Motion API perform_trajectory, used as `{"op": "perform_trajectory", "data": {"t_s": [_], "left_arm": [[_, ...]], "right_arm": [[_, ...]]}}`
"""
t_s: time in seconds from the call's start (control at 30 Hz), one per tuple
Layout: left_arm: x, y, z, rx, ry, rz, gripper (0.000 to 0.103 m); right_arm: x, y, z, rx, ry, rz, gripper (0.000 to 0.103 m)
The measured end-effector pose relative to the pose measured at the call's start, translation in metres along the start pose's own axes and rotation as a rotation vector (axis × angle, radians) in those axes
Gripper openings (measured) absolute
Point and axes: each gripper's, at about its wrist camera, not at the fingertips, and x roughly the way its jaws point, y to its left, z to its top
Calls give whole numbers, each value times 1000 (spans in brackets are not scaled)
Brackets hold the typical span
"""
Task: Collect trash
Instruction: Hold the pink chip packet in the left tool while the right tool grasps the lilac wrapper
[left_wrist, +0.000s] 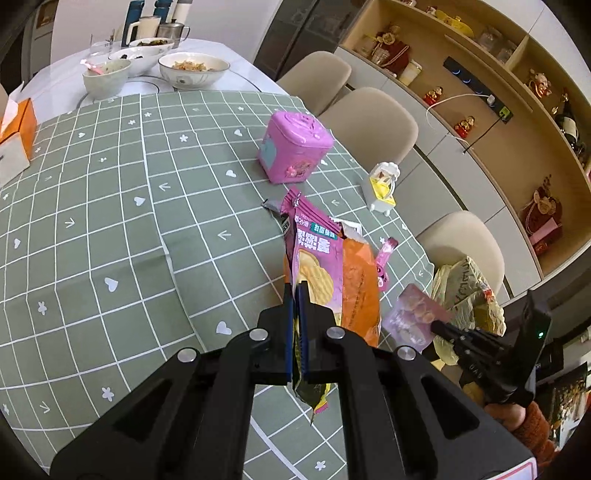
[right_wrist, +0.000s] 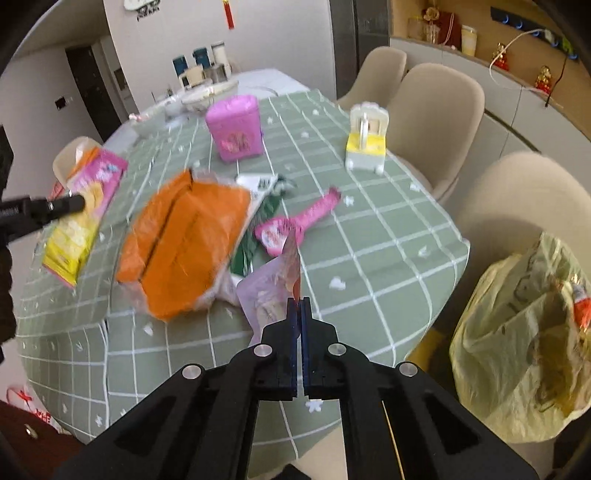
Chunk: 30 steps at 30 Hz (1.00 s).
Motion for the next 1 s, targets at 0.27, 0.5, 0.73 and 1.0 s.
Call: {"op": "perform_trajectory", "data": {"t_s": [0.27, 0.5, 0.73, 1.0], "left_arm": [[4, 10, -5, 24, 43, 31, 2], [7, 22, -14, 47, 92, 61, 2], [8, 34, -18, 63, 122, 55, 2], [22, 45, -18, 60, 149, 9, 2]], "right_arm": [[32, 2, -16, 85, 32, 201, 6], [45, 12, -6, 106, -16, 227, 7], [30, 8, -1, 148, -164, 229, 32], [51, 14, 7, 143, -78, 179, 32]]}}
